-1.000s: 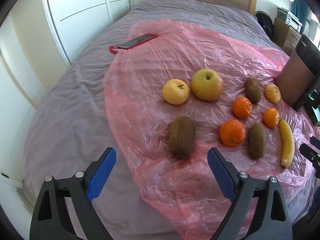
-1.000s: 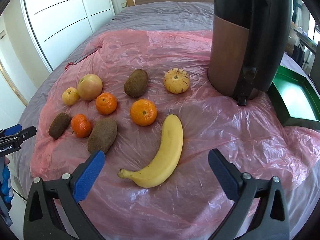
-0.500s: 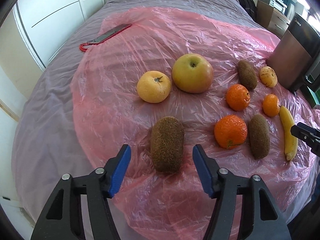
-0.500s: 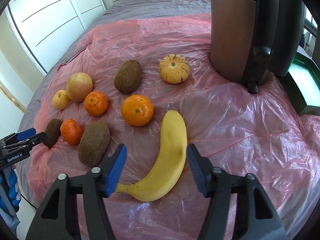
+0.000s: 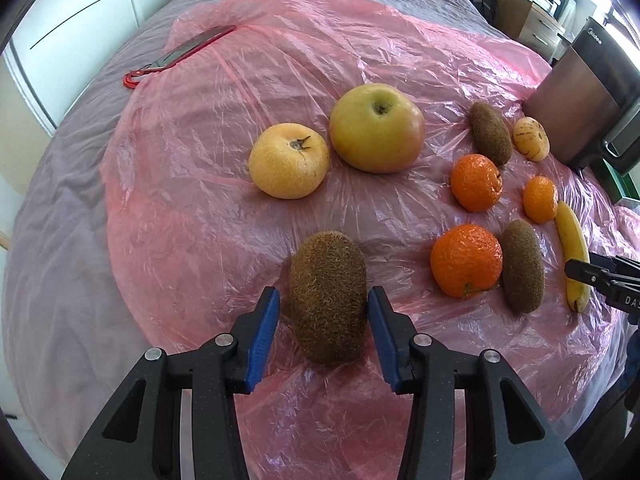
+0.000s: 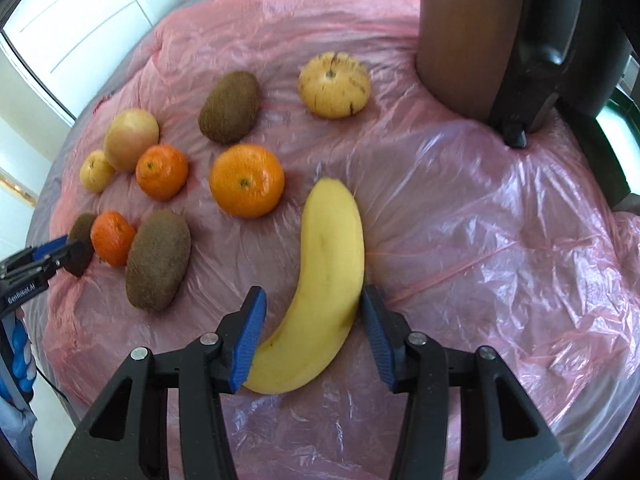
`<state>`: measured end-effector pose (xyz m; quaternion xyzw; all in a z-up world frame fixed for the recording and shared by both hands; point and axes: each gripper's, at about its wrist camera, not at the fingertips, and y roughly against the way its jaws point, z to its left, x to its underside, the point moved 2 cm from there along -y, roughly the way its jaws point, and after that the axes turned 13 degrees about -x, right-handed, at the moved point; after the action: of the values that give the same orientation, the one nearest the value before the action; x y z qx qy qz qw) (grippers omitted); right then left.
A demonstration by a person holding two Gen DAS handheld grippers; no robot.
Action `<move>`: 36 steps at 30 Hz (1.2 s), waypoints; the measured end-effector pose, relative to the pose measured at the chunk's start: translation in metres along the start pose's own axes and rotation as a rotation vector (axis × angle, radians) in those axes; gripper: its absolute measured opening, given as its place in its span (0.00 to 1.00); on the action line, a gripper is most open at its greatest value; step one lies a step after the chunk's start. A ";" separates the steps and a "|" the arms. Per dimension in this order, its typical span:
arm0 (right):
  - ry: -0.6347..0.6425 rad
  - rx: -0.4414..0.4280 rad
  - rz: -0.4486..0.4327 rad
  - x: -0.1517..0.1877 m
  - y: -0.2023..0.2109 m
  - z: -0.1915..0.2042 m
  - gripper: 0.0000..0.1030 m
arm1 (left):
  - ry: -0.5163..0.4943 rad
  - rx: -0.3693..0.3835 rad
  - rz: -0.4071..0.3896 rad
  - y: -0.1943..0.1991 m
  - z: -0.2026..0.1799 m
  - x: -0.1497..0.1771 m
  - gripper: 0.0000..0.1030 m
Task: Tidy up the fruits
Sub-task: 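Reach the left tool to the brown kiwi while the right tool reaches the banana, then close the left tool on the kiwi while the right tool grips the banana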
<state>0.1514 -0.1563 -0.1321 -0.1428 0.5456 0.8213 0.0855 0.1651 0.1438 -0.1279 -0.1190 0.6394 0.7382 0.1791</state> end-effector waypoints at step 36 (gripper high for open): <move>-0.074 -0.106 0.046 -0.009 0.008 -0.026 0.19 | 0.010 -0.014 -0.005 0.006 -0.005 0.004 0.34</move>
<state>0.1607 -0.1830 -0.1316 -0.1042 0.5007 0.8556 0.0792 0.1585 0.1387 -0.1248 -0.1255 0.6347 0.7417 0.1769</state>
